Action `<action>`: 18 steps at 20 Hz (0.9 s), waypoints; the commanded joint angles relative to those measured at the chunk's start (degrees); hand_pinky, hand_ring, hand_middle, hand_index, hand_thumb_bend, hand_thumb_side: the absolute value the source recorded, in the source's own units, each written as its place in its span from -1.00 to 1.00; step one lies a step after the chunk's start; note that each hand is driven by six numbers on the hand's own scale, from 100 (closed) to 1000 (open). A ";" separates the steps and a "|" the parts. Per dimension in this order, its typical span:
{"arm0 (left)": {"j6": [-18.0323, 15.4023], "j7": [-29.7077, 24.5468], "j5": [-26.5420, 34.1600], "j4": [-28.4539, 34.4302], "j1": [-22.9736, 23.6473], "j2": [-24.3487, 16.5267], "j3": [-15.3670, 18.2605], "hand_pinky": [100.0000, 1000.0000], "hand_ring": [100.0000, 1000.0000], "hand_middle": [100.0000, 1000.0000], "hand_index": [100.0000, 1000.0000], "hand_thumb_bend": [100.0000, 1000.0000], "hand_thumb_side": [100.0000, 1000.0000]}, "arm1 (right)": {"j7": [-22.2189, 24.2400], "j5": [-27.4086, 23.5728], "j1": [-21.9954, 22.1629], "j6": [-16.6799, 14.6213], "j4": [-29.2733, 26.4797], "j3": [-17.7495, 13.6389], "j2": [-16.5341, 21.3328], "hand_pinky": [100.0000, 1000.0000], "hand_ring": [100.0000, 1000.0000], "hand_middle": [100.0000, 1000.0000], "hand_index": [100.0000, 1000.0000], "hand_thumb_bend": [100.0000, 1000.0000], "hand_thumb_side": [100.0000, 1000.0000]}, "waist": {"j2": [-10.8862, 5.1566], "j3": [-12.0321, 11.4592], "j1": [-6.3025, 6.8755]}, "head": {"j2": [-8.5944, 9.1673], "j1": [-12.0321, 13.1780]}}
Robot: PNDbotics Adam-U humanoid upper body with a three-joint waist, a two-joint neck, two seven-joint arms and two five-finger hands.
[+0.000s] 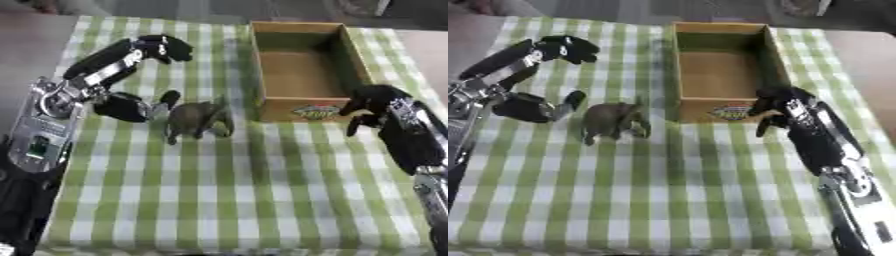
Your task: Pick up objects on the table and place them in the box.
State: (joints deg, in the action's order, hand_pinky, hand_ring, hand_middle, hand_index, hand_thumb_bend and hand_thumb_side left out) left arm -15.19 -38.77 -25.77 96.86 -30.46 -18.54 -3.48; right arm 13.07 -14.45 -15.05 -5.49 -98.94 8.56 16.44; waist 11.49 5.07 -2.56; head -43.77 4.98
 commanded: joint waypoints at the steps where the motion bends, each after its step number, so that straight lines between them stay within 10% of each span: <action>1: -0.89 -0.04 -3.30 -1.72 -2.02 0.51 -1.19 0.64 0.67 0.70 0.72 -0.70 -1.00 | 0.11 0.26 -0.35 -0.09 -0.52 -0.12 1.07 -0.37 0.15 0.02 0.35 -1.00 0.40 | -0.98 0.13 0.07 | -0.35 0.36; 18: -5.65 1.04 -16.71 -10.16 -2.84 3.93 -4.44 0.60 0.65 0.67 0.73 -0.66 -0.94 | 0.17 0.42 -0.31 0.04 -0.29 -0.08 0.93 -0.37 0.15 0.02 0.34 -1.00 0.42 | -0.90 0.14 0.42 | -0.35 0.66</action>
State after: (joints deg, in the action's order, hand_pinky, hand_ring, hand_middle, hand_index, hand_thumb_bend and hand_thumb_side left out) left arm -20.46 -37.74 -41.97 86.45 -32.44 -14.54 -7.88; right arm 13.18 -14.28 -15.04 -5.40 -98.88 8.70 16.44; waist 11.49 5.16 -2.22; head -43.77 5.49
